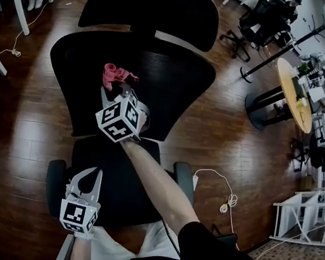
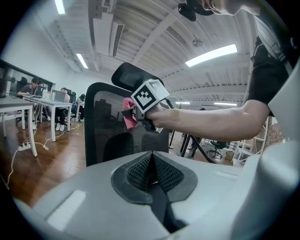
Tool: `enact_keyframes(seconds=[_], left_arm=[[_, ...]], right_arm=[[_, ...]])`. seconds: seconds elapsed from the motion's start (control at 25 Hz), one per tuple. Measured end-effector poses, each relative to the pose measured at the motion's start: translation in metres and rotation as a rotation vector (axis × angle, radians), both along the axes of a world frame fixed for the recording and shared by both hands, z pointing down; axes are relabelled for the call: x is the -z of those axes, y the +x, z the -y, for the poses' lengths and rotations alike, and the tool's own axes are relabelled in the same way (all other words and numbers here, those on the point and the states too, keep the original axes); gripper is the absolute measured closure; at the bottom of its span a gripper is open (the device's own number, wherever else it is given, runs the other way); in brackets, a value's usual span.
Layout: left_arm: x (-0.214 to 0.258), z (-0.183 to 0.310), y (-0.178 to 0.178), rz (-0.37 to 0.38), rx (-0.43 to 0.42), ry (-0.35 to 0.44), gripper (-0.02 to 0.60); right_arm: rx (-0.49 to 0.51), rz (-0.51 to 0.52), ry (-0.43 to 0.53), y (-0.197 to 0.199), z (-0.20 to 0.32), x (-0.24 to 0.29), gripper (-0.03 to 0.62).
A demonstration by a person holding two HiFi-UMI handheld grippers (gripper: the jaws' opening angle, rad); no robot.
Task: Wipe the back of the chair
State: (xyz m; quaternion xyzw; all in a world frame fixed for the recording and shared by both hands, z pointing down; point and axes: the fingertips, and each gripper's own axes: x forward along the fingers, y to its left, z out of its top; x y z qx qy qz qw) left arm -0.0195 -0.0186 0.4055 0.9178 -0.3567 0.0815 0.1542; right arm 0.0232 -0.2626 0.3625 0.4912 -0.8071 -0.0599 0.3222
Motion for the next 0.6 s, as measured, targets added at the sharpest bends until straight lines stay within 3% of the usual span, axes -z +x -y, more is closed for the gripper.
enact_keyframes(seconds=[0.32, 0.6], left_arm=[[-0.006, 0.003, -0.012, 0.002, 0.019, -0.014, 0.589], [-0.011, 0.003, -0.018, 0.006, 0.026, -0.019, 0.589]], right_arm=[[0.117, 0.014, -0.026, -0.063, 0.004, -0.01, 0.554], [0.32, 0.148, -0.092, -0.122, -0.015, -0.025, 0.554]])
